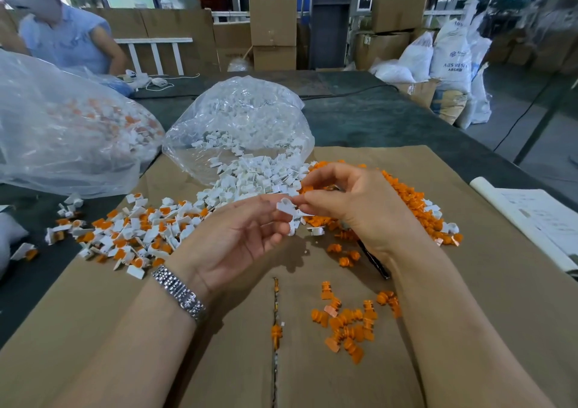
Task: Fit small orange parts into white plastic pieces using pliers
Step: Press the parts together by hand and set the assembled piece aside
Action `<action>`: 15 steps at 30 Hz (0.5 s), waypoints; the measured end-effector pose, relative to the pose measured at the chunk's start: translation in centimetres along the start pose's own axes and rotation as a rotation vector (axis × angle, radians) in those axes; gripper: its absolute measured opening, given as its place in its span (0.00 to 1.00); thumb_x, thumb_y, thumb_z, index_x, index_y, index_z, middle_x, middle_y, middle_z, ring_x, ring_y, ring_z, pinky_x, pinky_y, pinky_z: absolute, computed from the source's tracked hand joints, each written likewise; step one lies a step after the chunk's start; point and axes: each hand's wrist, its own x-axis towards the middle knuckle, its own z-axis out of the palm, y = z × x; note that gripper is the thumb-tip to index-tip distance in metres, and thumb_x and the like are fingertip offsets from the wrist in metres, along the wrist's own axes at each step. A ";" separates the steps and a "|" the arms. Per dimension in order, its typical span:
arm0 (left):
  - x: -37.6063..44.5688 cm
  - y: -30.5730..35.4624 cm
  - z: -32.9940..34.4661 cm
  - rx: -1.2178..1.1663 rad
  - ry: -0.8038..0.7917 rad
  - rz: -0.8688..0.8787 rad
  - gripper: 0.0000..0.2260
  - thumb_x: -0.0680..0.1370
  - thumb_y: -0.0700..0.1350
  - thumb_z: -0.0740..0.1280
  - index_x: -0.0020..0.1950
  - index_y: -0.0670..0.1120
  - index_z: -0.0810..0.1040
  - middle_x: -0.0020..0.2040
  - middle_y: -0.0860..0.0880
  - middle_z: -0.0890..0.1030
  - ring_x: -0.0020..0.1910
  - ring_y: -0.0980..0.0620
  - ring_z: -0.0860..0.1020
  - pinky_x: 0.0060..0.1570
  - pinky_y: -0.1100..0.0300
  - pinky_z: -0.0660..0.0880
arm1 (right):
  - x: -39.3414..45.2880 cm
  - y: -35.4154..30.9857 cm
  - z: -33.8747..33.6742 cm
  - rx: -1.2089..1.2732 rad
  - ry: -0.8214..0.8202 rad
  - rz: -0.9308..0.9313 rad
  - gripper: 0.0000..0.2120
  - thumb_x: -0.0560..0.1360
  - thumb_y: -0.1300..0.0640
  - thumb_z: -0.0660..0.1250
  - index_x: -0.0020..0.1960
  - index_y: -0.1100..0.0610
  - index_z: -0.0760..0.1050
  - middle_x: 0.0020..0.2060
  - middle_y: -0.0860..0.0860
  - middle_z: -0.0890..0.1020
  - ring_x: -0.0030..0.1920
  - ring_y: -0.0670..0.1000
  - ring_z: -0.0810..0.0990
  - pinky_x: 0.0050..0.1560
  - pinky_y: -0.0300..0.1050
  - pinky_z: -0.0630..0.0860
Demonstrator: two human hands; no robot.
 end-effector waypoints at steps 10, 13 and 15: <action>0.0 -0.1 -0.2 -0.058 -0.038 0.000 0.08 0.76 0.39 0.67 0.43 0.41 0.87 0.43 0.41 0.85 0.37 0.51 0.84 0.36 0.63 0.81 | 0.0 0.1 0.4 -0.009 -0.040 -0.177 0.05 0.75 0.66 0.74 0.47 0.57 0.83 0.42 0.51 0.87 0.45 0.47 0.85 0.50 0.40 0.81; 0.0 -0.2 -0.3 -0.072 -0.043 0.013 0.08 0.77 0.38 0.67 0.46 0.40 0.86 0.46 0.39 0.85 0.38 0.51 0.85 0.37 0.63 0.82 | -0.1 0.1 0.6 -0.042 -0.009 -0.208 0.07 0.74 0.64 0.75 0.49 0.56 0.81 0.43 0.53 0.86 0.47 0.49 0.85 0.52 0.42 0.82; 0.1 -0.3 -0.2 -0.071 -0.023 0.038 0.08 0.77 0.37 0.67 0.48 0.39 0.86 0.46 0.39 0.85 0.39 0.50 0.85 0.39 0.63 0.82 | -0.1 0.1 0.7 -0.083 0.002 -0.221 0.07 0.74 0.63 0.76 0.49 0.56 0.80 0.43 0.53 0.85 0.45 0.47 0.84 0.50 0.40 0.81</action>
